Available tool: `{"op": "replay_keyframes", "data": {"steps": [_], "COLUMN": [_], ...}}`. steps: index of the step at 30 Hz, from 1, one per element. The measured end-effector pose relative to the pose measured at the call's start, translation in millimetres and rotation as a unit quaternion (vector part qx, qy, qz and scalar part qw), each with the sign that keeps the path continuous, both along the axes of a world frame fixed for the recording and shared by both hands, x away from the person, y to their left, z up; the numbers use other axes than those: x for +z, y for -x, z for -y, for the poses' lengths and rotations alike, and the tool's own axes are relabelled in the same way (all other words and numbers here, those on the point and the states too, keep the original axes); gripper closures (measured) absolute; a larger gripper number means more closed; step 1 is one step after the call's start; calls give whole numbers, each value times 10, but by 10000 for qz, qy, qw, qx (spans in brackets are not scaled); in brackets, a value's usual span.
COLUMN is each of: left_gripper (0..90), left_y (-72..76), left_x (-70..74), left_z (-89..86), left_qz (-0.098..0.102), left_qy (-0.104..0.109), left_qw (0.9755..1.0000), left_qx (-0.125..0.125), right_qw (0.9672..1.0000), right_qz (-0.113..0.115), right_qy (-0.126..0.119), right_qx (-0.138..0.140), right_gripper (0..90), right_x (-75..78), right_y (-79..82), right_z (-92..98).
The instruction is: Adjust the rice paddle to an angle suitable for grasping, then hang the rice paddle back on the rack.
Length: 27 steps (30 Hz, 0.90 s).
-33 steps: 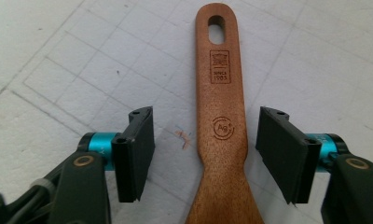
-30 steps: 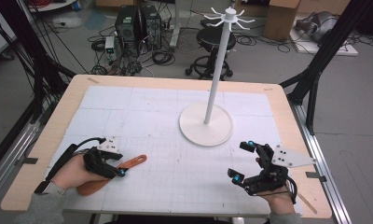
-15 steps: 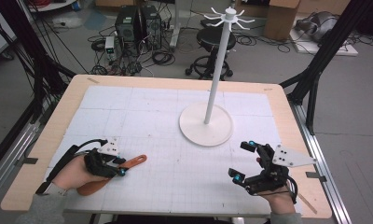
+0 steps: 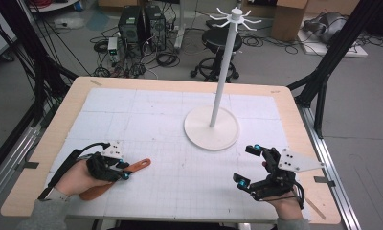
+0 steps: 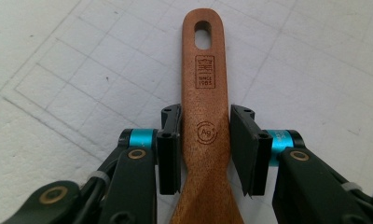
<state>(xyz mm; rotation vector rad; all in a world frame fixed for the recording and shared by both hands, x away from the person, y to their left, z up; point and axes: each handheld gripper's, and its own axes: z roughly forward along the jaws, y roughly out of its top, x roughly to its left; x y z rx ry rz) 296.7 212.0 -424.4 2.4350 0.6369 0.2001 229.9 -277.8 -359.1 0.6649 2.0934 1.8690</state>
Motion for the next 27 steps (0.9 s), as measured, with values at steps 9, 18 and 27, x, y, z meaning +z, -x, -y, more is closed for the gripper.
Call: {"op": "replay_keyframes", "data": {"steps": [9, 18, 27], "left_gripper": [650, 650, 650], "left_y": [92, 200, 226], "left_x": [247, 454, 544], "left_z": [-129, -139, -177], "left_qz": [311, 621, 667], "left_qy": [530, 749, 871], "left_qw": [9979, 9951, 9937], "left_qx": [198, 192, 239], "right_qw": [10000, 10000, 10000], "right_qz": [48, 14, -7], "right_qy": [-20, -12, 22], "right_qx": [14, 29, 63], "right_gripper": [18, 18, 18], "right_x": [16, 14, 4], "right_y": [-19, -30, -37], "right_z": [-6, -17, -31]}}
